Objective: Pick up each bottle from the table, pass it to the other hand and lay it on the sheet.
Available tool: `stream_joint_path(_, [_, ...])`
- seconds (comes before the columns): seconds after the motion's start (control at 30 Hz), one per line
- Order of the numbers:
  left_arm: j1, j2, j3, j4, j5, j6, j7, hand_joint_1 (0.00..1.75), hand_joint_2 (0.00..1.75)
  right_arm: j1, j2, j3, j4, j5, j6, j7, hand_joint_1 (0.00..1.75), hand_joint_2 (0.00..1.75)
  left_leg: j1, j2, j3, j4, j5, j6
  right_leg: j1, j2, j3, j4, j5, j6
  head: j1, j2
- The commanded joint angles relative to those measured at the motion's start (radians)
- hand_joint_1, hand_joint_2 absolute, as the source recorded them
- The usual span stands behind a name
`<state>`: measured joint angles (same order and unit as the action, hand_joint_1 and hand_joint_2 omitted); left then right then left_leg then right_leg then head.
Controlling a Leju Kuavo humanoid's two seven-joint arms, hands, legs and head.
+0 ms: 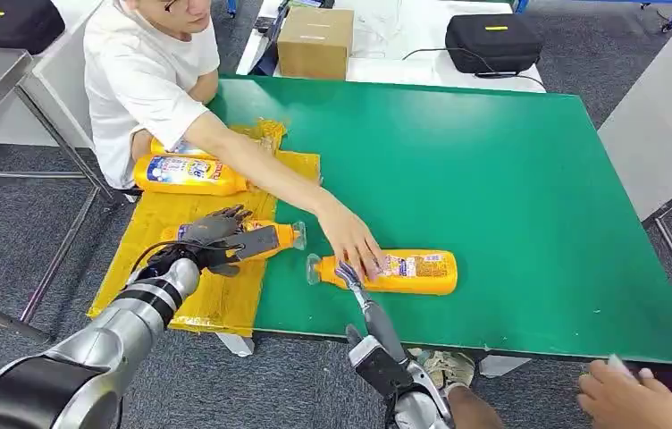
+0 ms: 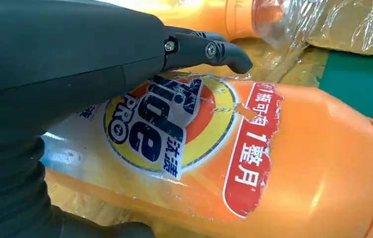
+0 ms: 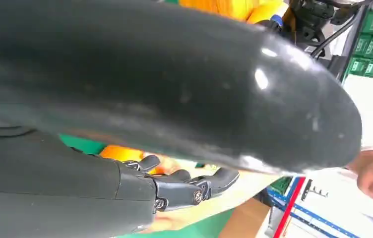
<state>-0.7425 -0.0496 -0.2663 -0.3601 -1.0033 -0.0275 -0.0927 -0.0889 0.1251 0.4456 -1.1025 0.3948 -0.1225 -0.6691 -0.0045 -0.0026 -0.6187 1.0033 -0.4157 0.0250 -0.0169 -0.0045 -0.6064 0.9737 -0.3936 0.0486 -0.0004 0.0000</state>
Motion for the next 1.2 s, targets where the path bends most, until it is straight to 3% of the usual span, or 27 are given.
stream_joint_path(0.03, [-0.039, -0.018, 0.019, 0.055, 0.042, -0.084, -0.12, 0.0, 1.75, -0.036, -0.003, -0.051, 0.089, -0.008, -0.016, -0.029, 0.0, 0.0, 0.001, 0.0, 0.004, -0.001, -0.001, -0.001, 0.001, 0.0, 0.004, -0.001, -0.001, -0.001, 0.0, 0.0])
stream_joint_path(0.2, [-0.056, -0.024, 0.029, 0.044, 0.065, -0.095, -0.143, 0.0, 1.75, -0.043, 0.002, -0.056, 0.095, -0.014, -0.02, -0.029, 0.0, 0.0, 0.001, 0.0, 0.003, 0.001, -0.002, -0.001, 0.001, 0.0, 0.003, 0.0, -0.001, -0.002, 0.0, 0.0])
stream_joint_path(0.3, [-0.059, -0.046, 0.064, -0.034, 0.161, -0.088, -0.28, 0.0, 1.75, -0.028, 0.0, -0.058, 0.078, -0.037, -0.032, -0.029, 0.0, 0.0, 0.001, 0.0, 0.002, 0.0, -0.001, -0.001, 0.001, 0.0, 0.002, 0.0, -0.001, -0.001, 0.0, 0.0])
stream_joint_path(0.4, [-0.007, -0.074, 0.06, -0.256, 0.273, 0.016, -0.376, 0.0, 1.75, -0.012, -0.009, -0.044, 0.046, -0.059, -0.041, -0.029, 0.0, 0.0, 0.002, -0.003, 0.001, 0.002, -0.002, -0.001, 0.002, -0.003, 0.002, 0.001, -0.002, -0.002, 0.0, 0.0])
stream_joint_path(0.57, [0.089, -0.074, 0.038, -0.574, 0.465, 0.044, -0.314, 0.0, 1.75, 0.008, 0.004, -0.073, 0.03, -0.033, -0.035, -0.029, 0.0, 0.0, 0.0, -0.001, 0.0, 0.001, -0.001, -0.001, 0.0, -0.001, 0.001, 0.0, -0.002, -0.001, 0.0, 0.0])
stream_joint_path(0.83, [0.179, -0.047, 0.038, -0.719, 0.552, 0.084, -0.342, 0.0, 1.75, 0.037, -0.014, -0.084, 0.006, 0.012, -0.052, -0.019, 0.0, 0.0, 0.0, 0.001, 0.001, 0.0, -0.003, -0.002, 0.001, 0.001, 0.001, 0.0, -0.002, -0.002, 0.0, 0.0])
stream_joint_path(1.0, [0.272, -0.077, 0.099, -0.915, 0.694, 0.131, -0.387, 0.0, 1.75, -0.035, -0.116, -0.059, 0.056, 0.309, -0.248, 0.11, 0.0, 0.0, 0.0, 0.001, -0.002, 0.0, -0.001, -0.001, 0.0, 0.001, -0.002, 0.0, -0.001, -0.001, -0.001, 0.0])
stream_joint_path(1.03, [0.286, -0.075, 0.095, -0.942, 0.699, 0.133, -0.381, 0.0, 1.75, -0.046, -0.127, -0.07, 0.061, 0.302, -0.234, 0.104, 0.0, 1.75, 0.0, 0.002, 0.0, 0.0, -0.002, -0.001, 0.0, 0.002, 0.0, 0.0, -0.002, -0.001, 0.0, 0.0])
stream_joint_path(1.1, [0.349, -0.099, 0.106, -1.035, 0.788, 0.134, -0.393, 0.0, 1.75, -0.12, -0.176, -0.098, 0.096, 0.4, -0.314, 0.164, 0.0, 1.75, 0.0, 0.002, 0.0, 0.0, -0.002, 0.0, 0.0, 0.002, 0.001, -0.001, -0.001, -0.001, 0.0, 0.0])
stream_joint_path(1.2, [0.385, -0.082, 0.072, -1.079, 0.804, 0.148, -0.384, 0.0, 1.75, -0.173, -0.188, -0.143, 0.116, 0.407, -0.28, 0.163, 0.0, 1.75, -0.001, 0.003, -0.001, 0.0, -0.002, 0.0, 0.0, 0.003, 0.0, -0.001, 0.0, 0.0, 0.0, 0.0])
